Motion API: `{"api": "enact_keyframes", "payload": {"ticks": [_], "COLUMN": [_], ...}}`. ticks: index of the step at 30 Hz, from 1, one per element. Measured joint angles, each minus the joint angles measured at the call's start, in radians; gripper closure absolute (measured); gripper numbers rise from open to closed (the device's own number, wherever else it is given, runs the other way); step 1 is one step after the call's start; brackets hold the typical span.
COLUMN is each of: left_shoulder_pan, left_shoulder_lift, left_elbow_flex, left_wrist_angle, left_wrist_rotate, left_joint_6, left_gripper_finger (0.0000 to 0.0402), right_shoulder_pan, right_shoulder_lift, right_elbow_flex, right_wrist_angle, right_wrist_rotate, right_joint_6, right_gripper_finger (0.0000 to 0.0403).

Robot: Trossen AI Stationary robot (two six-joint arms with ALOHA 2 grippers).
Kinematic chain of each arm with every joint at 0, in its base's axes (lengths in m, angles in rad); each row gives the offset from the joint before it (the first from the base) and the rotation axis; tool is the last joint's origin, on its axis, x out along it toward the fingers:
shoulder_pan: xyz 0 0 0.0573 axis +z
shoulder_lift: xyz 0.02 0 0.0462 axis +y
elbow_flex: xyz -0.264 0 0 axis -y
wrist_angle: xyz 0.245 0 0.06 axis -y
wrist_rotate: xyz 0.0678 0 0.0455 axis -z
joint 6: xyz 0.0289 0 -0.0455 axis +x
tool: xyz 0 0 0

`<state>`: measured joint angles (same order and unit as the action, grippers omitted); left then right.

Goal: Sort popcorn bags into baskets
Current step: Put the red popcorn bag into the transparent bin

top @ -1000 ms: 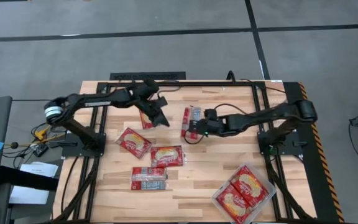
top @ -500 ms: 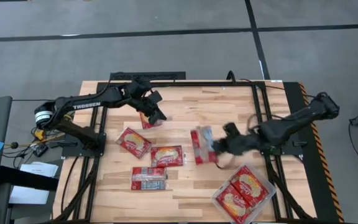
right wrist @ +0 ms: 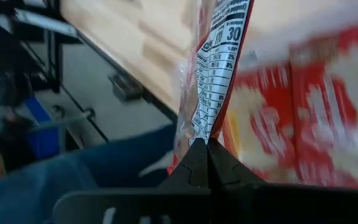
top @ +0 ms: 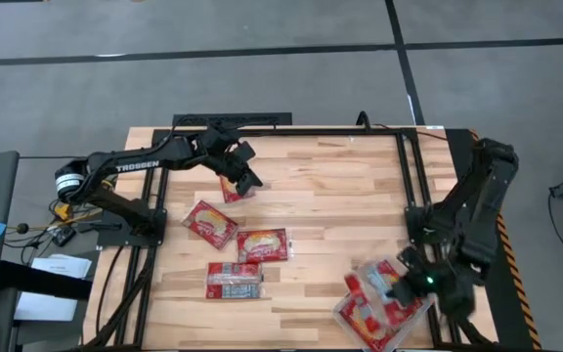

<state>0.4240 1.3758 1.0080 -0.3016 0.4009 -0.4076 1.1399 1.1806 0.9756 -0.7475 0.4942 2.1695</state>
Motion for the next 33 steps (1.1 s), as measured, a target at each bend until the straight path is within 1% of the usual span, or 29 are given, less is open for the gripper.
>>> {"api": "enact_keyframes", "payload": {"ticks": [2,5,8,14,17,21,24,26,30,33], "left_shoulder_pan": [0.0,0.0,0.0,0.0,0.0,0.0,0.0,0.0,0.0,0.0], "left_shoulder_lift": [0.0,0.0,0.0,0.0,0.0,0.0,0.0,0.0,0.0,0.0], "left_elbow_flex": [0.0,0.0,0.0,0.0,0.0,0.0,0.0,0.0,0.001,0.001], "left_wrist_angle": [0.0,0.0,0.0,0.0,0.0,0.001,0.001,0.0,0.0,0.0], "left_wrist_rotate": [-0.015,-0.035,-0.048,-0.049,-0.051,-0.075,-0.082,-0.091,-0.094,-0.094], "left_joint_6": [-0.002,-0.016,-0.026,-0.029,-0.039,-0.042,-0.042,-0.042,-0.038,-0.027], "left_gripper_finger": [0.039,0.039,0.039,0.039,0.039,0.039,0.039,0.039,0.039,0.039], "right_shoulder_pan": [0.05,0.087,0.091,0.079,0.067,0.041,0.012,-0.014,-0.063,-0.091], "right_shoulder_lift": [0.023,0.051,0.082,0.149,0.176,0.195,0.204,0.214,0.239,0.257], "right_elbow_flex": [0.0,0.0,0.0,0.0,0.0,0.0,0.0,0.001,0.001,0.001], "right_wrist_angle": [-0.002,-0.004,0.001,0.076,0.093,0.11,0.13,0.143,0.181,0.2], "right_wrist_rotate": [0.0,0.0,-0.005,-0.089,-0.131,-0.133,-0.147,-0.178,-0.274,-0.332], "right_joint_6": [0.031,0.037,0.019,-0.086,-0.107,-0.153,-0.217,-0.258,-0.354,-0.395], "right_gripper_finger": [0.0403,0.0403,0.0403,0.0403,0.0403,0.0403,0.0403,0.0403,0.0403,0.0402]}}
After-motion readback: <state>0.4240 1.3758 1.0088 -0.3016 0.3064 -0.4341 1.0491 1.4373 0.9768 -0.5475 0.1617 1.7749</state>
